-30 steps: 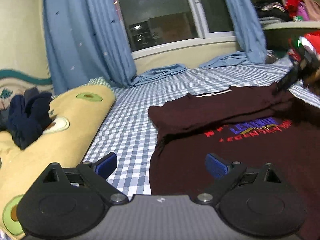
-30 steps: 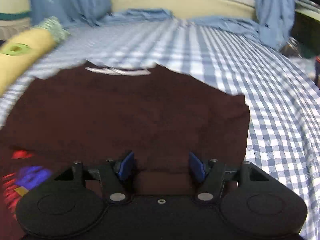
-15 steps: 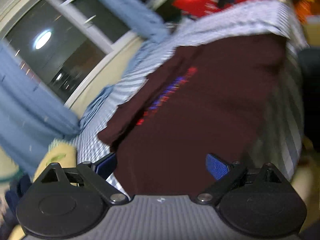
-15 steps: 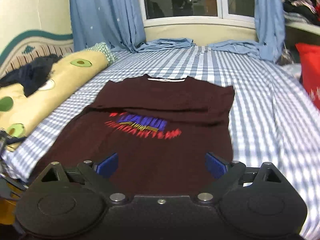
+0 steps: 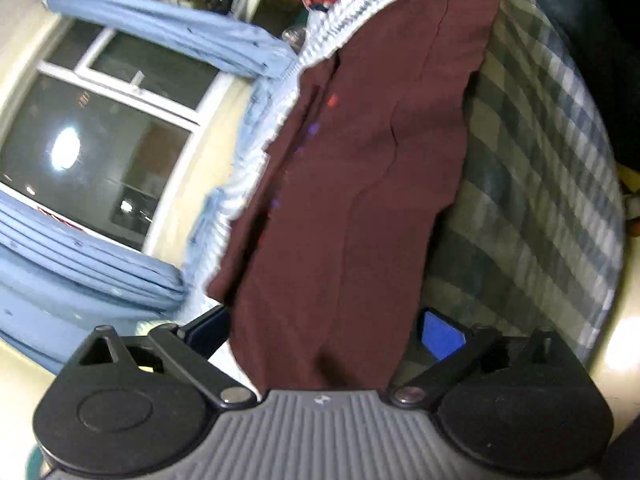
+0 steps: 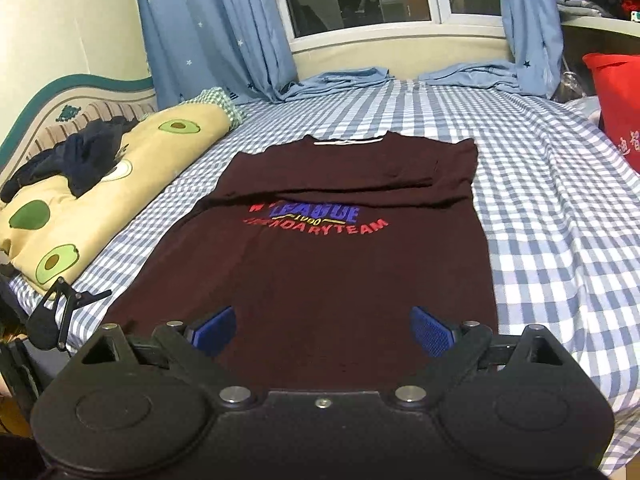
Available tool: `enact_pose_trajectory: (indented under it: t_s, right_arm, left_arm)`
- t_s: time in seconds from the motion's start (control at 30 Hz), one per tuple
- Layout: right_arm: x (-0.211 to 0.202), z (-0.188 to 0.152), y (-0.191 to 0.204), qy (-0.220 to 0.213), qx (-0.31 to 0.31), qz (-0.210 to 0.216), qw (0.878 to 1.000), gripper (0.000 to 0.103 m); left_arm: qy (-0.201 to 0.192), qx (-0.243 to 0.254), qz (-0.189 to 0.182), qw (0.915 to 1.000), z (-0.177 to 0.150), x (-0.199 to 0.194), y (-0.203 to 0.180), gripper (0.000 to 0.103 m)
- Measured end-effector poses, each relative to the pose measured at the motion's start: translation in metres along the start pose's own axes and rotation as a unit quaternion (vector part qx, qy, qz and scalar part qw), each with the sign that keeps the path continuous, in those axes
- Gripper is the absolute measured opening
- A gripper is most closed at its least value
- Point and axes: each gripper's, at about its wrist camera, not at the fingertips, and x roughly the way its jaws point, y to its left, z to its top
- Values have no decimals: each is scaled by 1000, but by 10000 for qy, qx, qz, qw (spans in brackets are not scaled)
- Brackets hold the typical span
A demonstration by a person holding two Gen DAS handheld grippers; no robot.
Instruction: Fold small clothes
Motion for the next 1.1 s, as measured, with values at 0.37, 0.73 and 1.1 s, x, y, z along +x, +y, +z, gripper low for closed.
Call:
enact_pose_trajectory:
  t_s: [0.37,0.73,1.1]
  right_arm:
    - [-1,-6,-12,45,273,-37,9996,95]
    - [-18,-11,-17,-154,-804,-913,9925,95]
    - [3,-69,-4,247,-2148,-1231,9686,83]
  left_arm:
    - [-90,620,1001,9930,7,25,-27,96]
    - [-22,-298,-223,9993,23,27,44,5]
    - [-519,-1698,-323,9836,71,48,163,6]
